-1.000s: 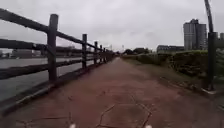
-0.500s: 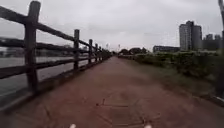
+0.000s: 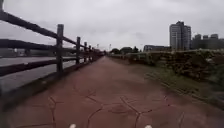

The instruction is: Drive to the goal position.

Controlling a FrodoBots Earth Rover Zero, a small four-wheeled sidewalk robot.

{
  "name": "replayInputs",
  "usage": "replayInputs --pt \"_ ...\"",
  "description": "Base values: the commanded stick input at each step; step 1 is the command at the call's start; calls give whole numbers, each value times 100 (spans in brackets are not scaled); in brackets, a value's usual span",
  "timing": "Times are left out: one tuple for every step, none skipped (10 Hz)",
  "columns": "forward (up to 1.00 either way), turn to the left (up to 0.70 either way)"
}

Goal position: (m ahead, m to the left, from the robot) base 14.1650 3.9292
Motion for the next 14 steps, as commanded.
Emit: replayInputs --pt "100 0" --pt "100 0" --pt "100 0" --pt "100 0" --pt "100 0" --pt "100 0" --pt "100 0" --pt "100 0" --pt "100 0" --pt "100 0" --pt "100 -2" --pt "100 -25" --pt "100 -40" --pt "100 -40"
